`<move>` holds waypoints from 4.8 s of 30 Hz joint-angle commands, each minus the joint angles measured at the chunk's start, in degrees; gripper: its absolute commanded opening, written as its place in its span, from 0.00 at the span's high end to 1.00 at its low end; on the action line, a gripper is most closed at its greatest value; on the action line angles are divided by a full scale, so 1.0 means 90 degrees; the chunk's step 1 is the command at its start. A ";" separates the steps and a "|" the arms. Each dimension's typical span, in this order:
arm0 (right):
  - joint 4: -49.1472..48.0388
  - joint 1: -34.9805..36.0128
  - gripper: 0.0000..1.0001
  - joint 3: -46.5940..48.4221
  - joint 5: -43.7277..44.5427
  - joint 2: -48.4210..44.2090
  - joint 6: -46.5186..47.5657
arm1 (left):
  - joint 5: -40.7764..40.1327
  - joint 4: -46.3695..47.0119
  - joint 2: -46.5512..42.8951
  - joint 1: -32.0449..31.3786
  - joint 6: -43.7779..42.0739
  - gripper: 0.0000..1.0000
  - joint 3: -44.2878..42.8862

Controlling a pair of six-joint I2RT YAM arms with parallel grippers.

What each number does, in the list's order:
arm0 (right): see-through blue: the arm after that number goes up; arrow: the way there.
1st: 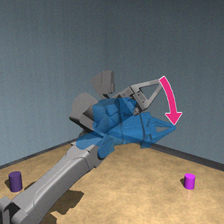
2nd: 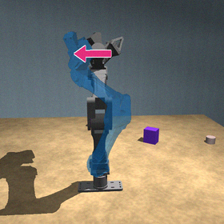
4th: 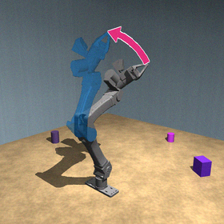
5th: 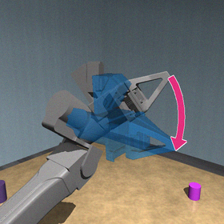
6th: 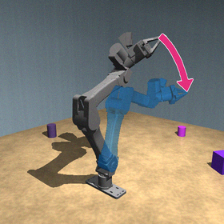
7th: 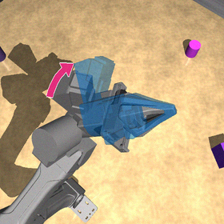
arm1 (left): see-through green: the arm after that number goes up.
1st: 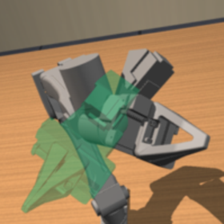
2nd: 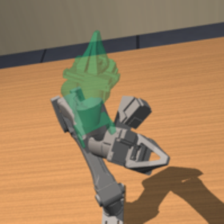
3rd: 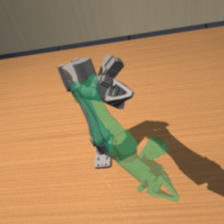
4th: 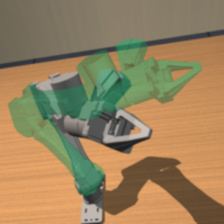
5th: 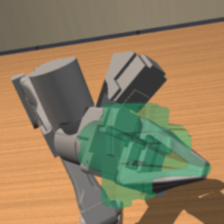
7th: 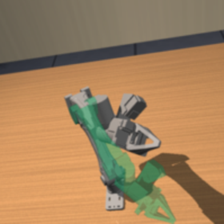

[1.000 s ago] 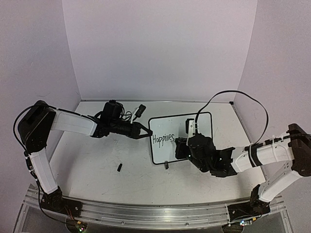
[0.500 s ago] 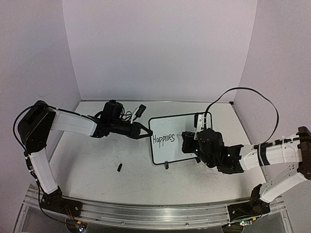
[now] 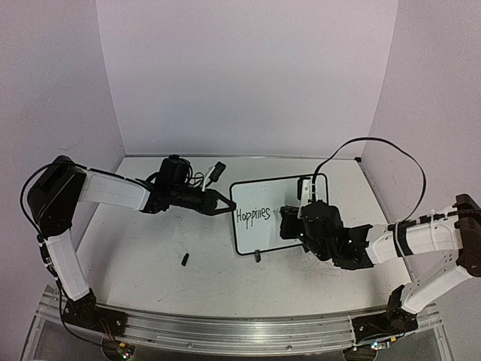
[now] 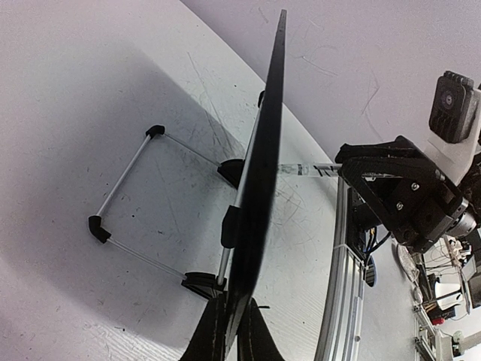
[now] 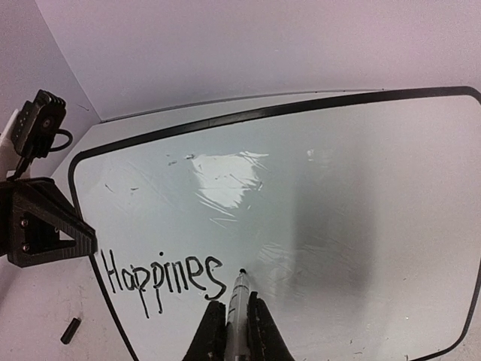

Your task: Write a sentence on the whiteboard

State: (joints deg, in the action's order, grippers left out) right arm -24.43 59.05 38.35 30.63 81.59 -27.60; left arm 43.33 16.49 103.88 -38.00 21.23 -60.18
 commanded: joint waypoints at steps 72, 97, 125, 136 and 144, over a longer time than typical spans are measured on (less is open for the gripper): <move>0.0053 0.0152 1.00 0.0050 0.0050 0.0090 -0.0316 | 0.0137 -0.0164 -0.0253 -0.0056 0.0102 1.00 0.0046; 0.0350 0.0050 0.99 -0.0409 -0.0468 -0.1337 0.0688 | 0.0060 -0.0190 -0.0281 -0.0063 0.0043 1.00 0.0029; 0.0683 -0.0011 1.00 0.0196 -0.0230 -0.0435 0.0714 | 0.0019 -0.0250 -0.0311 -0.0065 0.0002 1.00 0.0006; 0.0597 0.0001 1.00 0.0412 0.0033 -0.0236 0.0690 | -0.0007 -0.0287 -0.0317 -0.0065 -0.0024 1.00 0.0007; 0.0477 -0.0005 1.00 0.0319 0.0302 -0.0399 0.0651 | -0.0012 -0.0309 -0.0300 -0.0073 -0.0045 1.00 -0.0004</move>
State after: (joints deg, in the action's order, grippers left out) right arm -18.21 59.12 40.03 30.40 79.18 -21.08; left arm 42.87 15.90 103.44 -38.33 20.80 -60.17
